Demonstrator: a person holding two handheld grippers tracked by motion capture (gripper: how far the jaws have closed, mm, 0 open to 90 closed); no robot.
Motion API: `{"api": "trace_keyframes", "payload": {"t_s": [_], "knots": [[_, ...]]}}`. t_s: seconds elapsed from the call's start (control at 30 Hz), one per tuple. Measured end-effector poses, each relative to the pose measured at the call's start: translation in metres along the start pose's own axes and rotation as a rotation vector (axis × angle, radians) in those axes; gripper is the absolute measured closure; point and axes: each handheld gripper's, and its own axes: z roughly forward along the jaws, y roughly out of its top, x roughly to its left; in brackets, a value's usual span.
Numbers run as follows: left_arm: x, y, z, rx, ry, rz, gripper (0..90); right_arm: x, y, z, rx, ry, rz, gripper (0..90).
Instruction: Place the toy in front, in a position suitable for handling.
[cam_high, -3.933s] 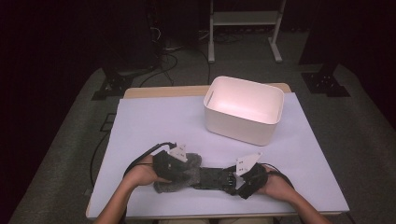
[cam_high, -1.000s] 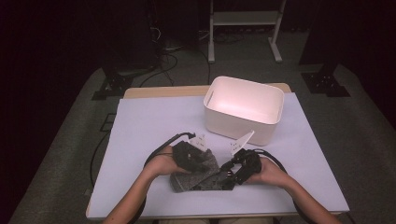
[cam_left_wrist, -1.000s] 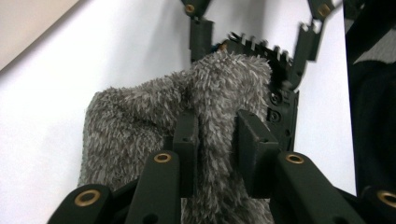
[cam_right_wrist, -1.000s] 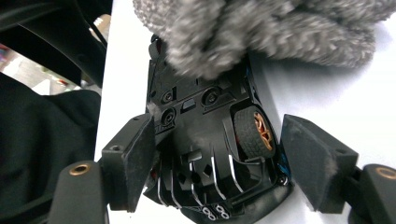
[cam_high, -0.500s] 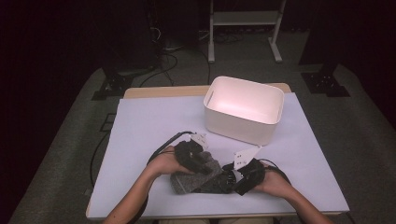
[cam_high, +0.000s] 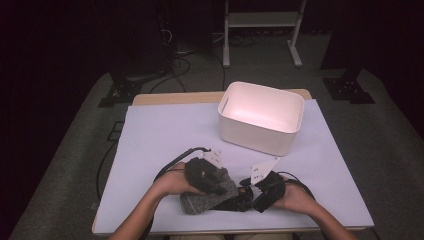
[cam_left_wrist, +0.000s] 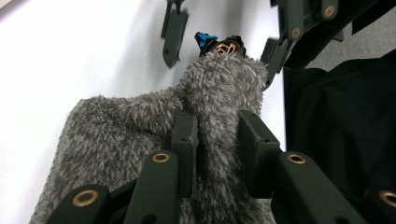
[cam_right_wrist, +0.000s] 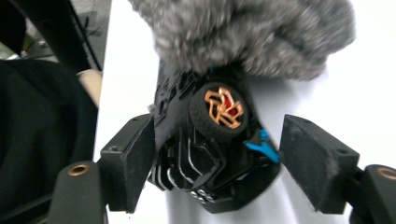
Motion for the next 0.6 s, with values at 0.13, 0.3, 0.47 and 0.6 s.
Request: {"api": "trace_keyframes", "payload": {"t_s": [0.13,0.3,0.47,0.6], "knots": [[-0.004,0.001,0.0,0.006,0.005,-0.012,71.5,0.004,-0.002,0.008,0.013,0.027,-0.019,34.4],[-0.008,0.002,0.0,0.018,0.006,-0.004,71.0,0.006,-0.002,0.009,0.012,0.066,-0.017,43.7],[-0.013,0.002,0.0,0.029,0.0,0.033,66.5,0.007,-0.003,0.01,0.014,0.074,-0.016,46.4],[-0.02,0.004,0.001,0.048,0.004,0.065,59.4,0.008,-0.004,0.01,0.009,0.075,-0.014,48.0]]}}
